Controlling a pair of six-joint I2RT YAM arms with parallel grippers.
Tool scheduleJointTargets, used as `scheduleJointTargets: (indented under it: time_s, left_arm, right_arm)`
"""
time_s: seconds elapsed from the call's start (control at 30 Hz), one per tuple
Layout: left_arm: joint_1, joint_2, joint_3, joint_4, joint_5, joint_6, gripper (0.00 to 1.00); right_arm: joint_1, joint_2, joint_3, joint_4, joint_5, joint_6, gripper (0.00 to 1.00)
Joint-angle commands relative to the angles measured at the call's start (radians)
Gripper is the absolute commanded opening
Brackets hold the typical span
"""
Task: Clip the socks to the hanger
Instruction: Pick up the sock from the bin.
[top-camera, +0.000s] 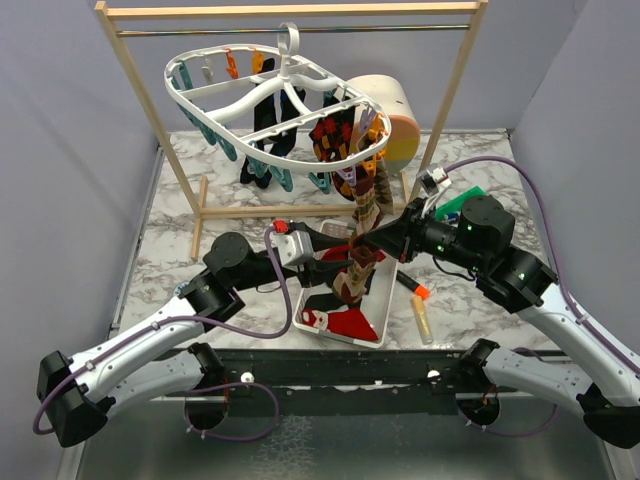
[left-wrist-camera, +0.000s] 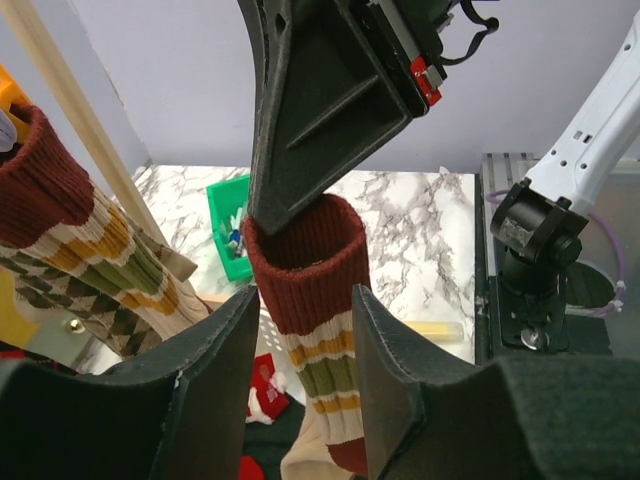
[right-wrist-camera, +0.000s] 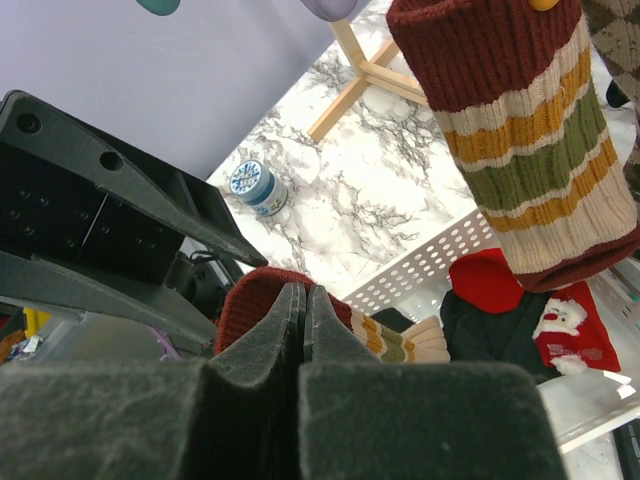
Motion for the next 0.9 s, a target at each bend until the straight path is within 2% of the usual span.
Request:
scheduleJointTargets:
  time_s: [0.0, 0.13, 0.87]
  left_arm:
    - [-0.006, 0.017, 0.040, 0.025, -0.017, -0.028, 0.45]
    - [-0.006, 0.028, 0.045, 0.027, -0.018, -0.022, 0.48]
    - [-0.009, 0.045, 0.057, 0.033, -0.047, 0.020, 0.48]
  right_arm:
    - [0.005, 0.002, 0.000, 0.031, 0.006, -0.003, 0.00]
    - [0.005, 0.000, 0.002, 0.031, 0.004, -0.007, 0.00]
    - [0.005, 0.003, 0.000, 0.040, -0.023, -0.013, 0.01]
